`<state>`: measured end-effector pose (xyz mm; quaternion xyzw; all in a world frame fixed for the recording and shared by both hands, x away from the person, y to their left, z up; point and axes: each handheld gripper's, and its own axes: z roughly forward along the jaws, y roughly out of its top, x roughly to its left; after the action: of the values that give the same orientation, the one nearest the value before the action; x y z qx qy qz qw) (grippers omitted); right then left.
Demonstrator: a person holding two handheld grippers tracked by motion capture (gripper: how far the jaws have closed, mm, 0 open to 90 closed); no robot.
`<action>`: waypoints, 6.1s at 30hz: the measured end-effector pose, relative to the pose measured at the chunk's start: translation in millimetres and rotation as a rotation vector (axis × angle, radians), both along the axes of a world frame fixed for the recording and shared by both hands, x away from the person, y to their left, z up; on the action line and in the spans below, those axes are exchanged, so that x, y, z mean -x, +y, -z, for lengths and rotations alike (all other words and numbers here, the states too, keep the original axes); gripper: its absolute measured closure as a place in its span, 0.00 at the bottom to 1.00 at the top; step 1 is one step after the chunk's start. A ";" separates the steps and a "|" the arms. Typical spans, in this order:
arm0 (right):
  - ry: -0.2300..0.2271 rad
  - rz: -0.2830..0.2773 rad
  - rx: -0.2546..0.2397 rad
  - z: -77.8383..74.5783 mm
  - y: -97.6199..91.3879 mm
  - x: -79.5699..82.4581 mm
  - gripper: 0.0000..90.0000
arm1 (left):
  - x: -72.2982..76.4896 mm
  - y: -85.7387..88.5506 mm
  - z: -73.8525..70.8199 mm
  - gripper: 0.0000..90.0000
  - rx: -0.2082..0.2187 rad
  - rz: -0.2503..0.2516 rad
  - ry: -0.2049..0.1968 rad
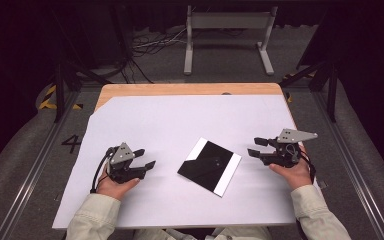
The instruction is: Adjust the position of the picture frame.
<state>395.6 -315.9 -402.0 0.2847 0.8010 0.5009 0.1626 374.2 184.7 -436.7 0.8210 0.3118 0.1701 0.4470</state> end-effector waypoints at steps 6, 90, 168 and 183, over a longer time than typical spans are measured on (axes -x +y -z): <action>0.003 0.007 -0.004 -0.7 -1.7 0.6 0.51 | 1.1 -5.2 -4.1 0.43 -0.010 0.014 -0.002; 0.058 -0.064 -0.025 -5.6 0.7 16.0 0.59 | -8.2 -81.1 -2.3 1.00 -0.240 0.208 0.355; 0.294 -0.148 0.477 20.1 25.4 28.7 1.00 | -10.8 -127.9 -6.9 0.99 -0.154 0.298 0.295; 0.267 0.059 0.442 21.2 32.9 -4.0 1.00 | -10.5 -105.2 -2.5 0.97 -0.142 0.218 0.294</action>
<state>399.5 -283.0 -423.2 0.3294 0.8967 0.2666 0.1281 384.7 79.4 -434.2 0.8952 0.2705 0.0203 0.3535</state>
